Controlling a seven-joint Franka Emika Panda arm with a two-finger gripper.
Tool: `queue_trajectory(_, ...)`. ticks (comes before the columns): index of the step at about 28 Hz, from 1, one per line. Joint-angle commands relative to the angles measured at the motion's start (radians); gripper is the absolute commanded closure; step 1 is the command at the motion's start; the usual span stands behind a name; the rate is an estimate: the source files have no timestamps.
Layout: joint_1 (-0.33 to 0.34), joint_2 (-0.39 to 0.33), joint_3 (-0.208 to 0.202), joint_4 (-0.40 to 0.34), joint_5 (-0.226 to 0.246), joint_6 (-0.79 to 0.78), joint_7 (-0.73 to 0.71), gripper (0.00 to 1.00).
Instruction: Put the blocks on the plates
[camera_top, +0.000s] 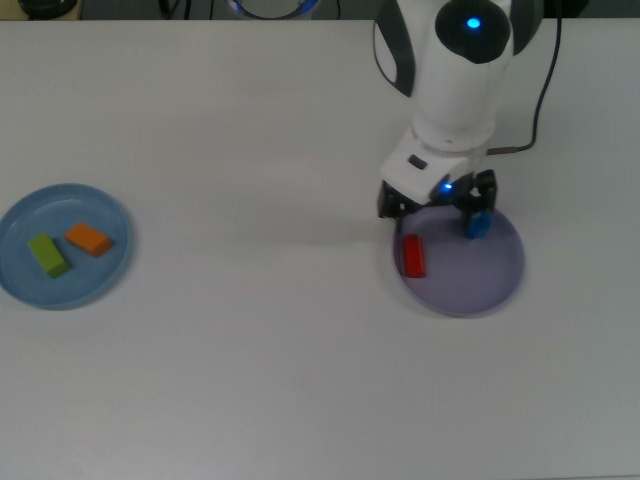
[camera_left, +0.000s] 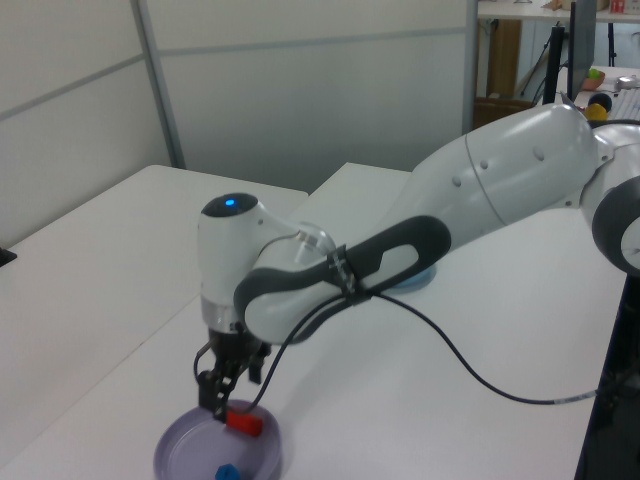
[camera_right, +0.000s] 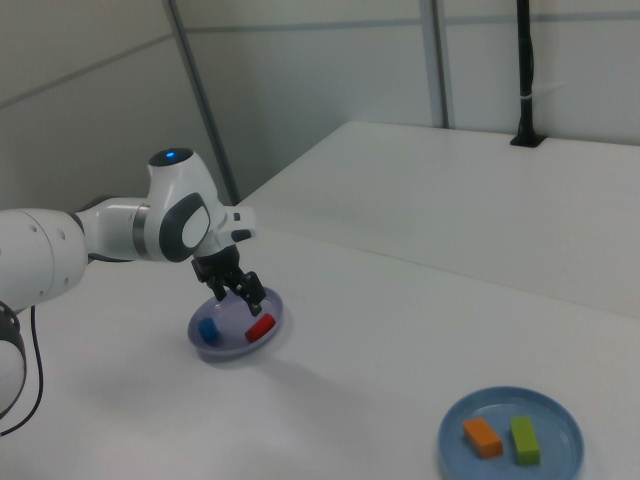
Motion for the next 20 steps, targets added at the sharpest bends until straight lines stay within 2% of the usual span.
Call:
queue_trajectory(1, 0.001, -0.064, -0.073, -0.011, -0.004, -0.157, 0.012, 0.0)
queue_trajectory(4, 0.001, -0.096, -0.122, -0.011, -0.01, -0.227, -0.009, 0.0)
queue_trajectory(6, 0.001, -0.136, -0.16, -0.011, -0.01, -0.296, -0.083, 0.0)
queue_trajectory(11, 0.001, -0.193, -0.218, -0.011, -0.013, -0.371, -0.17, 0.0)
queue_trajectory(12, 0.0, -0.222, -0.235, -0.011, -0.019, -0.388, -0.183, 0.0)
queue_trajectory(15, 0.001, -0.267, -0.263, -0.011, -0.039, -0.408, -0.187, 0.0)
queue_trajectory(20, 0.0, -0.32, -0.303, -0.011, -0.042, -0.439, -0.187, 0.0)
